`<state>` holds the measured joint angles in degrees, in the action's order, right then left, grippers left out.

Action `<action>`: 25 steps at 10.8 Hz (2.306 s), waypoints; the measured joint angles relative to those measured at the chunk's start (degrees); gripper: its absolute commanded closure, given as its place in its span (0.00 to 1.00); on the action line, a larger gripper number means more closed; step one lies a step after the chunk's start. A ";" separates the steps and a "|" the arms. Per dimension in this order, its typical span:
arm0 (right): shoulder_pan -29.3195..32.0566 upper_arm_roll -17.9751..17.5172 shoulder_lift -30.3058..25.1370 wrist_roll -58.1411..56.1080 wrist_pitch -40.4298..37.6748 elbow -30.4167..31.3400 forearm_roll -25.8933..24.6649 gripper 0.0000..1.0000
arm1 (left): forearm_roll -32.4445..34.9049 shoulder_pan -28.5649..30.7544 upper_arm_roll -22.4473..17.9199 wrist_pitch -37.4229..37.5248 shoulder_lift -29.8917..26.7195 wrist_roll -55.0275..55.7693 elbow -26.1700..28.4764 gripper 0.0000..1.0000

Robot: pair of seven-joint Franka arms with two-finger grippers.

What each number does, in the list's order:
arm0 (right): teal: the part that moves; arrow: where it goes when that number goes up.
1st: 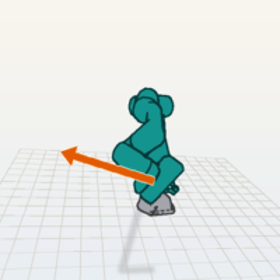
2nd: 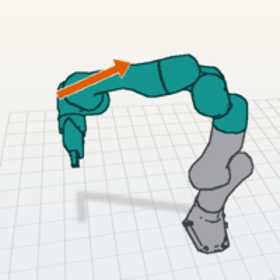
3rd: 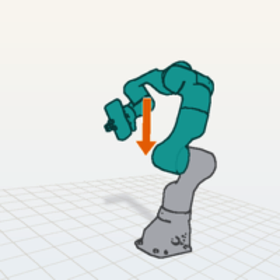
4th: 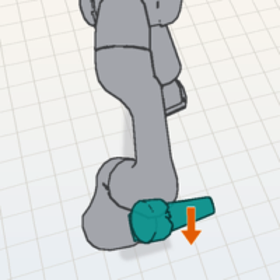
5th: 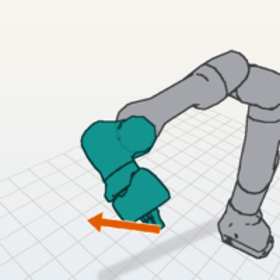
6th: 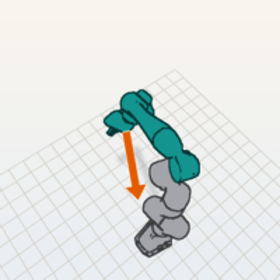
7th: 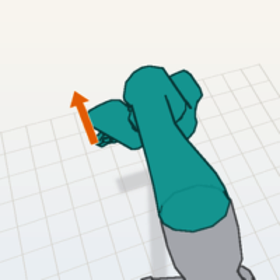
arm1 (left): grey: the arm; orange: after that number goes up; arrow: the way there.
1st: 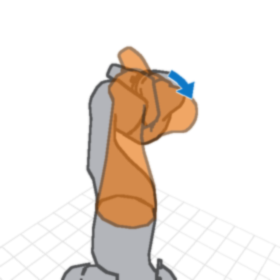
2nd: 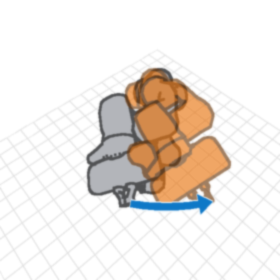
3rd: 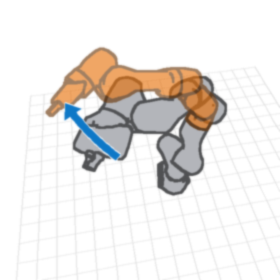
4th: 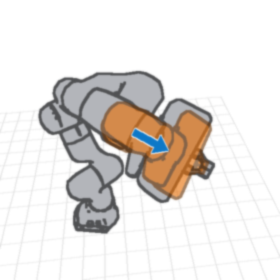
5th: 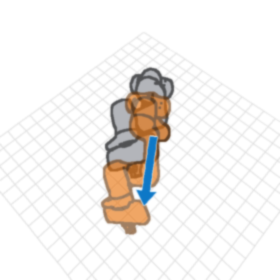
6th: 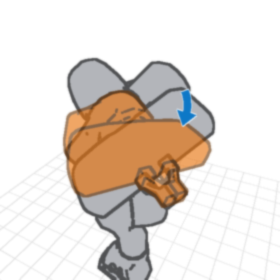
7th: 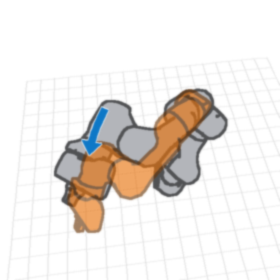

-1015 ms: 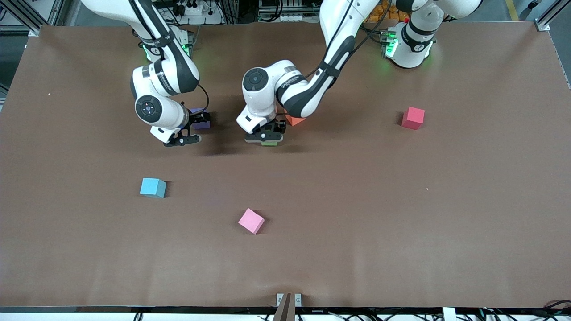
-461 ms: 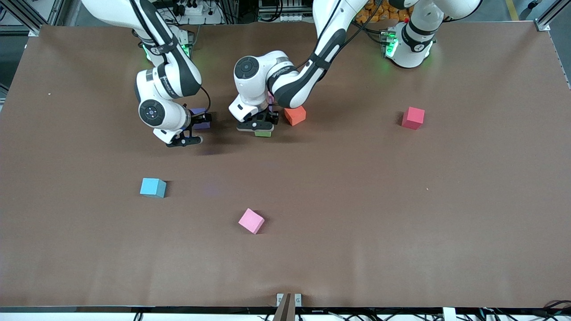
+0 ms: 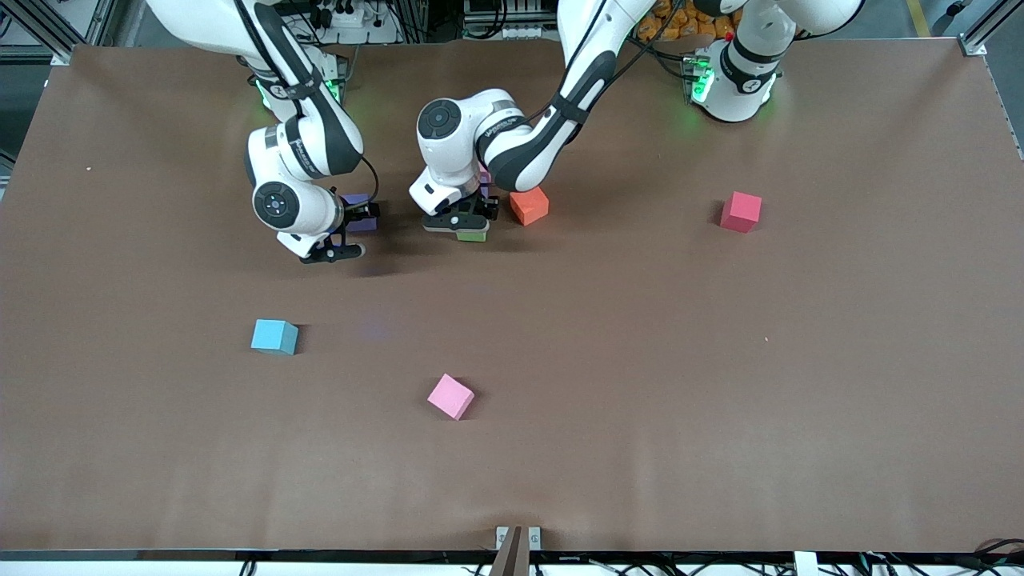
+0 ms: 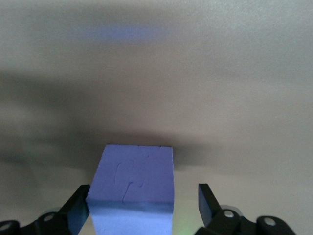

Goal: Arrange blocks into number 1
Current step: 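Grasp the second purple block with the right gripper and lift it, then place purple beside green with the right gripper while the left gripper grasps orange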

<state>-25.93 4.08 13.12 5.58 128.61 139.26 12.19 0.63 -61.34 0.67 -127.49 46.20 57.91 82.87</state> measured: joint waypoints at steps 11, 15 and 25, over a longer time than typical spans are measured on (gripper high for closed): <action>0.27 0.15 0.27 0.13 1.83 -1.47 2.65 0.60 | -0.18 -0.60 1.17 2.35 0.03 1.22 -0.24 0.00; 0.45 1.92 -2.63 0.07 1.37 -6.56 2.65 0.57 | -0.18 -1.08 1.38 2.76 0.03 4.41 -0.24 0.00; -6.57 5.40 1.36 1.31 1.65 -19.98 1.69 0.57 | -0.18 6.03 -5.63 10.32 -10.36 8.53 3.57 0.00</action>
<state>-32.50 9.48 14.47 6.90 130.26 119.28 13.88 0.45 -55.31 -4.96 -117.18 35.83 66.44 86.44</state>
